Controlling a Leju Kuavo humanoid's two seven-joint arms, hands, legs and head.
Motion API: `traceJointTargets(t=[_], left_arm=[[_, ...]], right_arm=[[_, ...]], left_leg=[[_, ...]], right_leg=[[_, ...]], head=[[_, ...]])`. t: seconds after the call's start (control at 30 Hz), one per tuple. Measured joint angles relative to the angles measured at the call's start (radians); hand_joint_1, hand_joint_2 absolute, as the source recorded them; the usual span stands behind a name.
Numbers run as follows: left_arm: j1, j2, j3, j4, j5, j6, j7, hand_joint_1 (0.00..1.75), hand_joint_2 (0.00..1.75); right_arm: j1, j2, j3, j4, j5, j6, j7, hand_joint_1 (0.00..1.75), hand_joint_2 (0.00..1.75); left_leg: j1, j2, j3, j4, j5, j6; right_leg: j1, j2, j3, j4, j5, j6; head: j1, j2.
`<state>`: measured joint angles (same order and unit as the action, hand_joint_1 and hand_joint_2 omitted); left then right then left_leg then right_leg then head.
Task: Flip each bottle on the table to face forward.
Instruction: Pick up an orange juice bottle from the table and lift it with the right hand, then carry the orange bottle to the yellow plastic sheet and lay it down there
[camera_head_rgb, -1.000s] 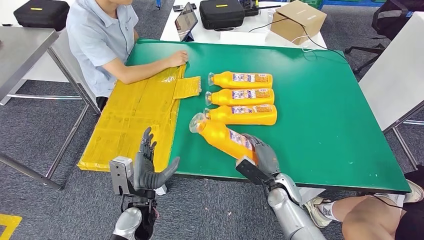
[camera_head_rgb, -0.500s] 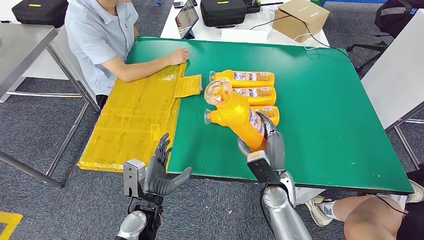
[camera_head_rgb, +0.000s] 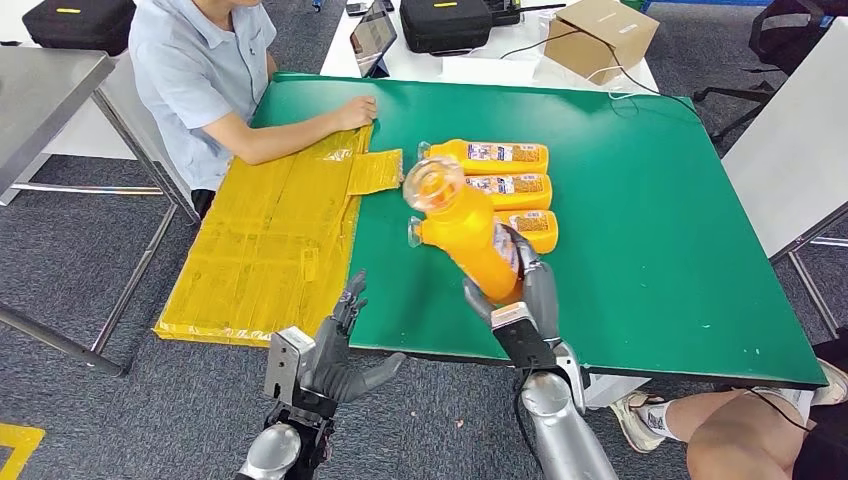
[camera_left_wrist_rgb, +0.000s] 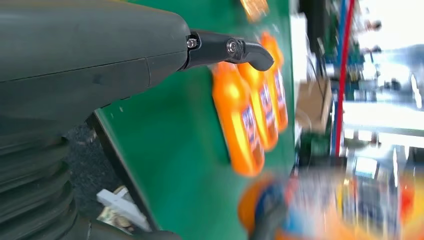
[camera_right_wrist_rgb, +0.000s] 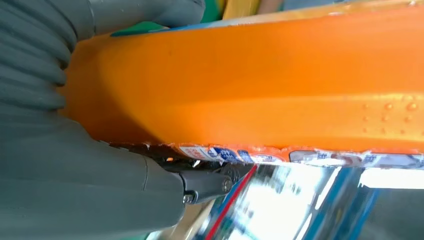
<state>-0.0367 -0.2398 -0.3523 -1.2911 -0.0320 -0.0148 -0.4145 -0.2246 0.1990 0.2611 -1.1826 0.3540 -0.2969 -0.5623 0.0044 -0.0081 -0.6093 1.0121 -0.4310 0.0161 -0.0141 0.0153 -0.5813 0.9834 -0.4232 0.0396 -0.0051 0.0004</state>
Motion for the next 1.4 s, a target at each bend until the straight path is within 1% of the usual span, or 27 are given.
traceJointTargets(t=[0.07,0.17,0.27,0.4,0.53,0.77,0.8,0.83,0.87,0.9,0.93,0.97,1.0,1.17,1.4], left_arm=[[-0.012,0.002,-0.013,0.005,-0.018,-0.016,-0.006,0.00,1.75],[-0.034,0.001,-0.021,0.013,-0.020,-0.021,-0.011,0.00,1.75],[-0.046,-0.006,-0.016,0.014,0.038,-0.009,-0.018,0.00,1.75],[-0.056,-0.014,0.000,0.000,0.123,0.006,-0.026,0.00,1.75],[-0.058,-0.014,0.013,-0.005,0.148,0.008,-0.036,0.00,1.75],[-0.065,-0.014,0.019,-0.010,0.176,-0.003,-0.051,0.00,1.75],[-0.065,-0.014,0.019,-0.012,0.187,-0.008,-0.051,0.41,1.75],[-0.065,-0.014,0.019,-0.013,0.199,-0.015,-0.050,0.84,1.75],[-0.065,-0.014,0.019,-0.014,0.209,-0.021,-0.049,1.28,1.75],[-0.065,-0.014,0.019,-0.015,0.217,-0.027,-0.048,1.71,1.75],[-0.067,-0.014,0.019,-0.016,0.222,-0.032,-0.046,1.75,1.75],[-0.069,-0.014,0.018,-0.017,0.225,-0.036,-0.045,1.75,1.75],[-0.072,-0.014,0.018,-0.018,0.229,-0.038,-0.043,1.75,1.75],[-0.086,-0.014,0.025,-0.018,0.287,-0.039,-0.001,1.75,1.75],[-0.100,-0.014,0.040,-0.017,0.316,-0.037,0.021,1.75,1.75]], right_arm=[[-0.018,0.007,0.046,0.029,0.040,0.053,0.007,1.75,1.75],[-0.055,0.018,0.132,0.105,0.111,0.082,0.012,1.75,1.75],[-0.078,0.032,0.203,0.174,0.149,0.090,-0.002,1.75,1.75],[-0.101,0.035,0.278,0.228,0.172,0.122,-0.011,1.75,1.75],[-0.129,0.030,0.316,0.256,0.175,0.140,-0.011,1.75,1.75],[-0.154,0.027,0.341,0.273,0.183,0.138,-0.011,1.75,1.75],[-0.155,0.027,0.344,0.273,0.184,0.136,-0.011,1.69,1.75],[-0.156,0.027,0.346,0.273,0.184,0.135,-0.011,1.37,1.75],[-0.156,0.027,0.348,0.274,0.184,0.135,-0.010,0.93,1.75],[-0.157,0.027,0.349,0.275,0.182,0.135,-0.010,0.50,1.31],[-0.157,0.027,0.351,0.277,0.181,0.135,-0.009,0.12,0.87],[-0.156,0.027,0.354,0.278,0.179,0.135,-0.007,0.00,0.44],[-0.155,0.028,0.356,0.281,0.176,0.135,-0.005,0.00,0.00],[-0.147,0.028,0.364,0.287,0.159,0.135,0.008,0.00,0.00],[-0.142,0.028,0.364,0.288,0.157,0.131,0.009,0.00,0.00]], left_leg=[[0.000,0.000,0.000,0.000,0.000,0.000],[0.000,0.000,0.000,0.000,0.001,0.000],[0.001,-0.001,0.000,0.000,0.001,0.000],[0.001,-0.001,-0.001,0.000,0.001,0.000],[0.000,-0.001,-0.001,0.000,0.001,0.000],[0.000,0.000,-0.001,0.000,0.001,0.000],[0.000,0.000,-0.001,0.000,0.001,0.000],[0.000,0.000,-0.001,0.000,0.001,0.000],[0.000,0.000,-0.001,0.000,0.001,0.000],[0.000,0.000,-0.001,0.000,0.001,0.000],[0.000,0.000,-0.001,0.000,0.001,0.000],[0.000,-0.001,-0.001,0.000,0.001,0.000],[0.000,-0.001,-0.001,0.000,0.001,0.000],[0.000,0.000,-0.002,0.000,0.001,0.000],[0.000,0.000,-0.002,0.000,0.001,0.000]], right_leg=[[0.000,0.000,0.000,0.000,0.000,0.000],[0.001,-0.001,0.000,0.000,0.000,0.000],[0.001,-0.001,0.000,0.001,0.000,0.000],[0.000,-0.001,-0.001,0.001,0.000,0.000],[0.000,-0.001,-0.001,0.000,0.000,0.000],[0.000,-0.001,-0.002,0.000,0.000,0.000],[0.000,-0.001,-0.002,0.000,0.000,0.000],[0.000,-0.001,-0.002,0.000,0.000,0.000],[0.000,-0.001,-0.002,0.000,0.000,0.000],[0.000,-0.001,-0.002,0.000,0.000,0.000],[0.000,-0.001,-0.002,0.000,0.000,0.000],[0.000,-0.001,-0.002,0.000,0.000,0.000],[0.000,-0.001,-0.002,0.000,0.000,0.000],[0.000,-0.001,-0.002,0.000,0.000,0.000],[0.000,-0.001,-0.002,0.000,0.000,0.000]], head=[[0.000,0.000],[0.000,0.000],[0.000,0.000],[0.000,0.000],[0.000,0.000],[0.000,0.000],[0.000,0.000],[0.000,0.000],[0.000,0.000],[0.000,0.000],[0.000,0.000],[0.000,0.000],[0.000,0.000],[0.000,0.000],[0.000,0.000]])
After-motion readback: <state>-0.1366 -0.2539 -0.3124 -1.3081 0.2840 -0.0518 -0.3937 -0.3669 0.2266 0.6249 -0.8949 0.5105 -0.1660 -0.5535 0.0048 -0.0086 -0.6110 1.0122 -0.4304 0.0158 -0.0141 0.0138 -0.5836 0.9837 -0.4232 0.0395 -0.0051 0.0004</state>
